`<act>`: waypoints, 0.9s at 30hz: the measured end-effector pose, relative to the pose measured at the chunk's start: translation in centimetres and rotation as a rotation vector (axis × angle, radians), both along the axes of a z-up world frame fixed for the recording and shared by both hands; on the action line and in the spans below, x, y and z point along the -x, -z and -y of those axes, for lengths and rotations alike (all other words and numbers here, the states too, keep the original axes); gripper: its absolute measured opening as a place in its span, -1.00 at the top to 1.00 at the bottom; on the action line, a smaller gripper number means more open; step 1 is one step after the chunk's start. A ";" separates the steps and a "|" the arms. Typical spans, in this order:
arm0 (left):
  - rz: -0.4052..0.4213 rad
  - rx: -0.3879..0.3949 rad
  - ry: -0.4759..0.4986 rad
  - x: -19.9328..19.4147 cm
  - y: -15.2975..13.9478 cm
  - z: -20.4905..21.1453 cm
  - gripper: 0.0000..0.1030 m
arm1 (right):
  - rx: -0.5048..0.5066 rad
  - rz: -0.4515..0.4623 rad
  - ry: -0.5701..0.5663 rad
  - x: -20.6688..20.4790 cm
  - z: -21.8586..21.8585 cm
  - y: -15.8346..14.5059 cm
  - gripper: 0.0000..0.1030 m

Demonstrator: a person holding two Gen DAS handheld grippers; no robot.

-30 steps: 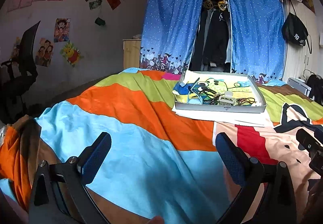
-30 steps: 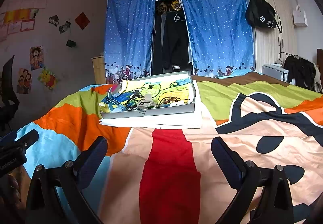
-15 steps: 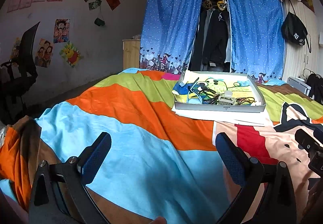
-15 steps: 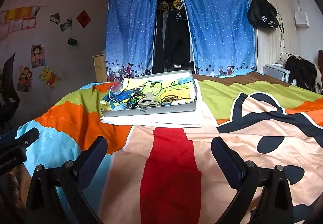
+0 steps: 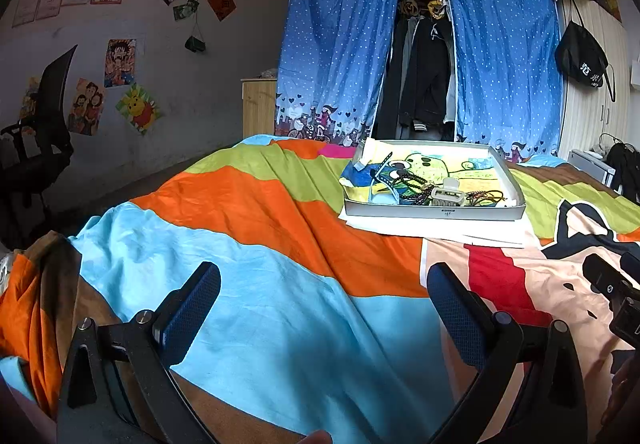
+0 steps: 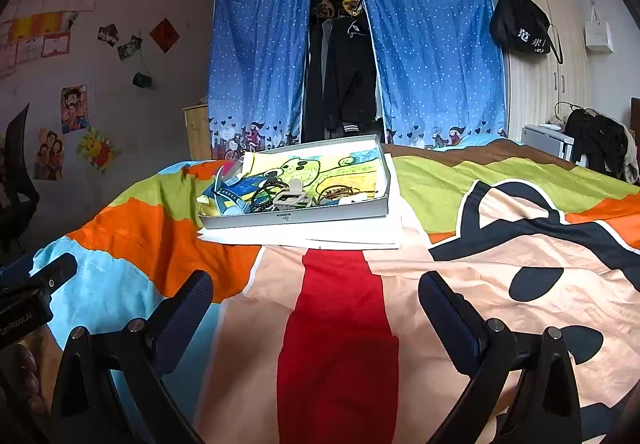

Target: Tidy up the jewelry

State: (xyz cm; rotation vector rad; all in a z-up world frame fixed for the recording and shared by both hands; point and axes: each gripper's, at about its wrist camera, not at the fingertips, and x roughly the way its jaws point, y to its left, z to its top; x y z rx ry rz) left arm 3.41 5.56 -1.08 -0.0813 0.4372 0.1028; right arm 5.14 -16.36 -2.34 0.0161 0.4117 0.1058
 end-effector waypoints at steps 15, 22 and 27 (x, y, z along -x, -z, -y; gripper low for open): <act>-0.003 -0.007 0.006 -0.1 0.1 -0.1 -0.97 | 0.003 -0.010 -0.003 0.0 -0.1 0.0 -1.00; -0.003 -0.008 0.009 -0.1 0.1 -0.1 -0.97 | 0.004 -0.011 -0.003 0.0 -0.1 0.0 -1.00; 0.000 -0.013 0.013 -0.1 0.1 -0.1 -0.97 | 0.004 -0.012 -0.005 0.0 -0.1 0.0 -1.00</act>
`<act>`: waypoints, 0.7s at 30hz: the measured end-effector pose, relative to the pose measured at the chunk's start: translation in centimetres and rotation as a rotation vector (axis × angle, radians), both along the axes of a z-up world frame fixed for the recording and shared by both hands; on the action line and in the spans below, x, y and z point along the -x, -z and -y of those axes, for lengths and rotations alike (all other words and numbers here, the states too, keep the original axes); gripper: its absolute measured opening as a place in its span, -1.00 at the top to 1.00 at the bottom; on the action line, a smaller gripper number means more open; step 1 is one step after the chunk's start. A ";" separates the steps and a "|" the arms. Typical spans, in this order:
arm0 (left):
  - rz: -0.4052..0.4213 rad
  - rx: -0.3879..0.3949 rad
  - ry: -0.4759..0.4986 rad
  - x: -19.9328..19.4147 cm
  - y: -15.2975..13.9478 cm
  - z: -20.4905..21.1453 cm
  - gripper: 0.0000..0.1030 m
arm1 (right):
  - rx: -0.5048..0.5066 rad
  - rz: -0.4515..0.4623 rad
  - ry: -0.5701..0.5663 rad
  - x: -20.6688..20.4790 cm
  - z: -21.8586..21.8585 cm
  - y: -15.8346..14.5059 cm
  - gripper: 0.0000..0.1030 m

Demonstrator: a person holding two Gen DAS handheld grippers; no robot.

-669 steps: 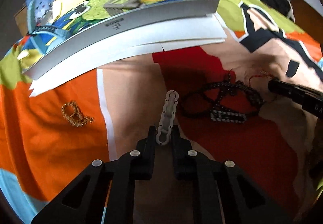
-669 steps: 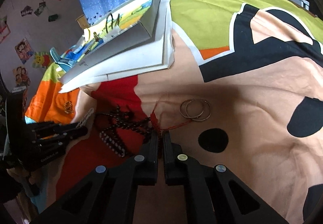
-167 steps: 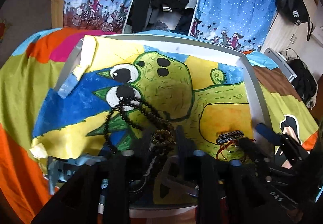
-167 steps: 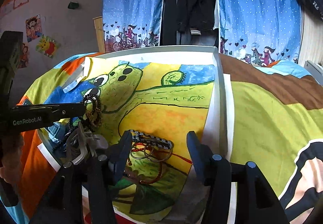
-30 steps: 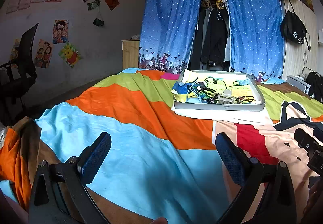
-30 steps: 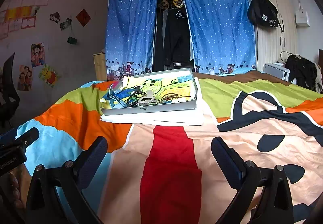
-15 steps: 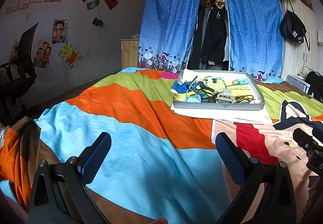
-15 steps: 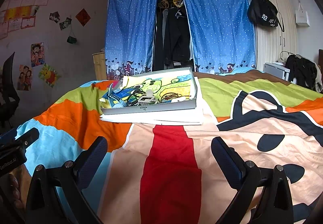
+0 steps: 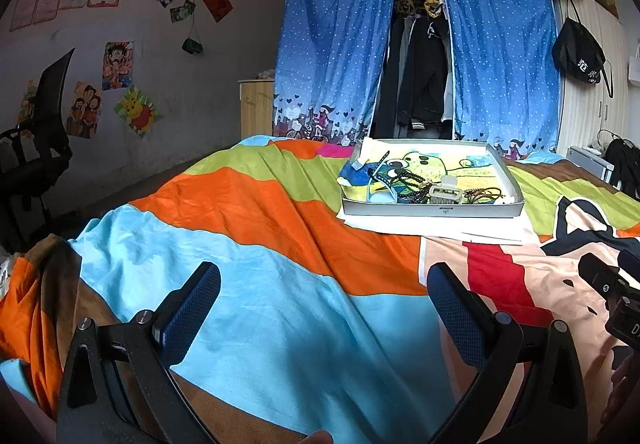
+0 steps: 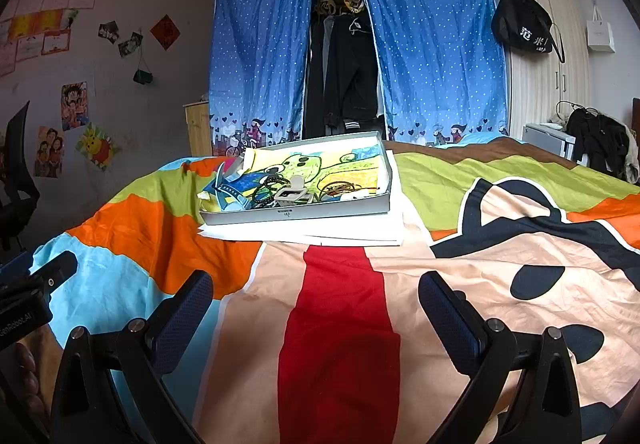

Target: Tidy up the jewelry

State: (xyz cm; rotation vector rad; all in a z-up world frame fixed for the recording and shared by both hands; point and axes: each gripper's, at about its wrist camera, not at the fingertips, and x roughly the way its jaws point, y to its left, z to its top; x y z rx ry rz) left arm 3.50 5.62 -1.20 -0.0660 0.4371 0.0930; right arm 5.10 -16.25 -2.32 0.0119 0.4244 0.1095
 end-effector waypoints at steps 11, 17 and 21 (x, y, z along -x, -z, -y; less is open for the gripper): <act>0.001 -0.002 0.001 0.1 0.1 0.1 -0.97 | 0.001 -0.002 -0.001 -0.1 0.0 0.0 -1.00; 0.002 -0.005 0.003 0.1 0.1 0.0 -0.97 | 0.000 -0.005 -0.001 -0.2 0.0 0.1 -1.00; 0.001 -0.006 0.006 0.0 0.1 0.0 -0.97 | -0.001 -0.008 -0.001 -0.2 0.1 0.1 -1.00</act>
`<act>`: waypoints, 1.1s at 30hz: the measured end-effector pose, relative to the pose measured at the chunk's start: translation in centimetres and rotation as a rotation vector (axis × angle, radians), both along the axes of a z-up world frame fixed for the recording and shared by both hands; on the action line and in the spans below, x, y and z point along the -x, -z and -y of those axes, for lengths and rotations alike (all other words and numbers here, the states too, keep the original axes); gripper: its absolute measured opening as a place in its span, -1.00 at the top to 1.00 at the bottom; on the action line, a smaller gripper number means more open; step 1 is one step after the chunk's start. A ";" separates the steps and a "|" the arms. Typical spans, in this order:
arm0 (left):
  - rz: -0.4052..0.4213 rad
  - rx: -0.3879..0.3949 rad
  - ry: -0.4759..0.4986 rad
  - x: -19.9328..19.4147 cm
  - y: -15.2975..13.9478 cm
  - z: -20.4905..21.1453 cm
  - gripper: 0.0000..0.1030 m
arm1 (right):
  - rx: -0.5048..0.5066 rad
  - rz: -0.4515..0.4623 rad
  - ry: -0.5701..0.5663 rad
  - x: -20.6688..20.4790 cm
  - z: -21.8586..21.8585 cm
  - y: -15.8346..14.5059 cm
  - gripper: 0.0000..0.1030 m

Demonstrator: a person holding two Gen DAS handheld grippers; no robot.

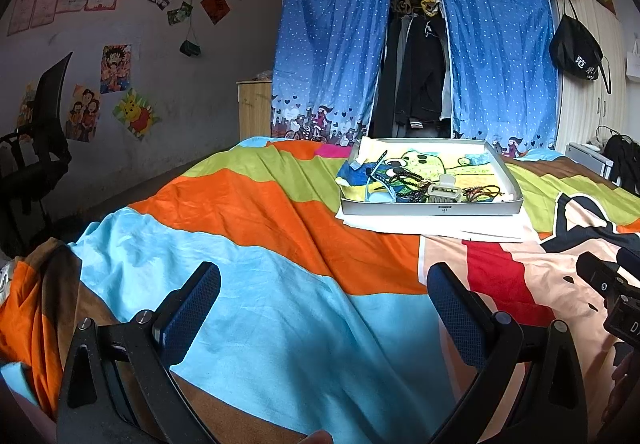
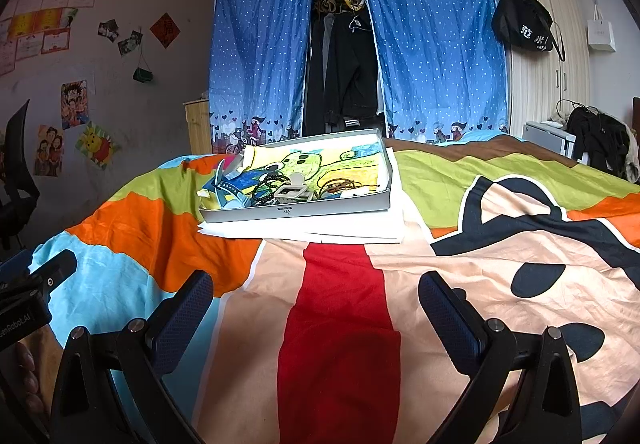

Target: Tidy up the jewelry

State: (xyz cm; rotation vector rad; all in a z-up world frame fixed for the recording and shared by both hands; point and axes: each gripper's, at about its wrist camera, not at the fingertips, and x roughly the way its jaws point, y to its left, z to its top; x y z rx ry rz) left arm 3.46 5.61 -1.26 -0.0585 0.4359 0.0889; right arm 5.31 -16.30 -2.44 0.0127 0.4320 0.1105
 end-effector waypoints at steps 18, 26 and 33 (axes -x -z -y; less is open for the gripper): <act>-0.002 -0.003 0.002 0.0 0.0 0.0 -0.97 | 0.001 -0.001 0.000 0.0 0.0 -0.1 -1.00; 0.002 -0.015 0.007 -0.1 0.0 -0.1 -0.97 | 0.001 -0.001 -0.001 0.0 0.1 -0.1 -1.00; 0.002 -0.017 0.012 -0.1 0.0 -0.2 -0.97 | 0.000 -0.002 0.000 -0.1 0.1 -0.1 -1.00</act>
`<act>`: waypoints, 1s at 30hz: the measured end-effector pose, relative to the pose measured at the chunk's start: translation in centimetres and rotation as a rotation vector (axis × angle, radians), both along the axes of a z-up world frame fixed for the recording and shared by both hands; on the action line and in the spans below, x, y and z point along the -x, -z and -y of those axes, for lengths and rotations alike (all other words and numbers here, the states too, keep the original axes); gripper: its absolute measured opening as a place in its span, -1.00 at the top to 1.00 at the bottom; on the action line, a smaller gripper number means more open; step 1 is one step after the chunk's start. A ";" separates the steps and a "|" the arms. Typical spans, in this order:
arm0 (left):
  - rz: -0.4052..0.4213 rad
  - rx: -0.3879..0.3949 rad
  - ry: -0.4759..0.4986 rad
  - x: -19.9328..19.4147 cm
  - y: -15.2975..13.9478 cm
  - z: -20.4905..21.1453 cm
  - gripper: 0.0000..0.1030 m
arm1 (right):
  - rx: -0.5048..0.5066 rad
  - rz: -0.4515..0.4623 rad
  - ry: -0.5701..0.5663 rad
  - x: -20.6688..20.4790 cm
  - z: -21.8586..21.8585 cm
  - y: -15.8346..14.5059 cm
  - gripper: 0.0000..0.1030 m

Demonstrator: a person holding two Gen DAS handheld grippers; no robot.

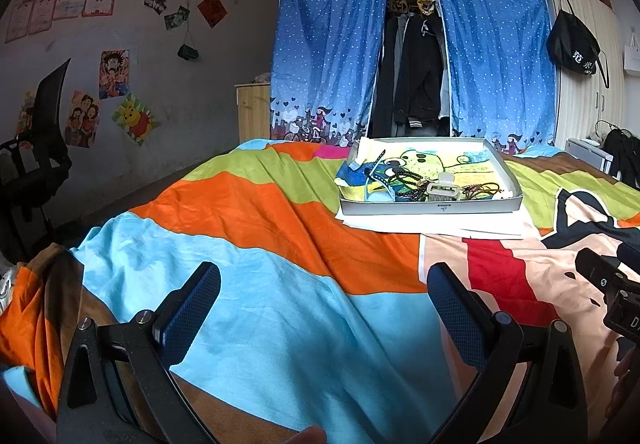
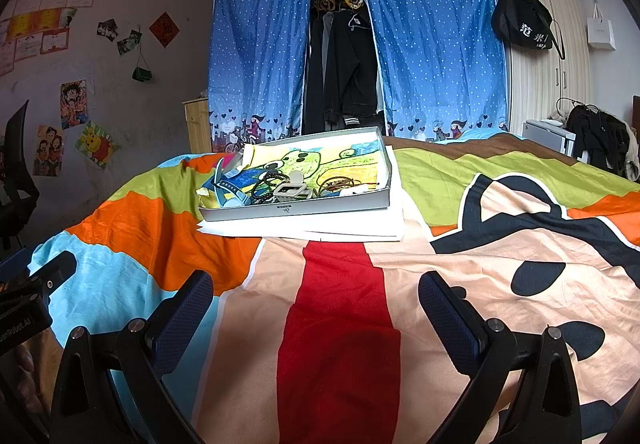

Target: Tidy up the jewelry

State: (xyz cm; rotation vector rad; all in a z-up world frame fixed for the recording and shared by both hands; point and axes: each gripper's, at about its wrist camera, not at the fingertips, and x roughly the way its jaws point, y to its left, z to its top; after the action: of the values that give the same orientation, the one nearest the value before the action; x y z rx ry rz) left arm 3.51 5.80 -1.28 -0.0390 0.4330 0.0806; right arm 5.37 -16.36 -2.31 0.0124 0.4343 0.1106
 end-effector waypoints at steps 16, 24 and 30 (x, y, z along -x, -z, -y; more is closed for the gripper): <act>-0.034 0.031 0.003 -0.3 0.1 -0.5 -0.97 | 0.002 -0.012 -0.001 0.2 0.0 0.8 -1.00; -0.039 0.026 0.005 -0.4 0.2 -0.6 -0.97 | 0.004 -0.019 -0.004 0.2 0.1 0.9 -1.00; -0.039 0.022 -0.001 -0.4 0.3 -0.7 -0.97 | 0.006 -0.027 -0.007 0.1 0.2 0.8 -1.00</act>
State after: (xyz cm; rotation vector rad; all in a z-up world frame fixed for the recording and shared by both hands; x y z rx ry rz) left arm 3.89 6.47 -1.54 -0.0596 0.4729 0.0776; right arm 5.26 -16.53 -3.12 0.0063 0.4613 0.1164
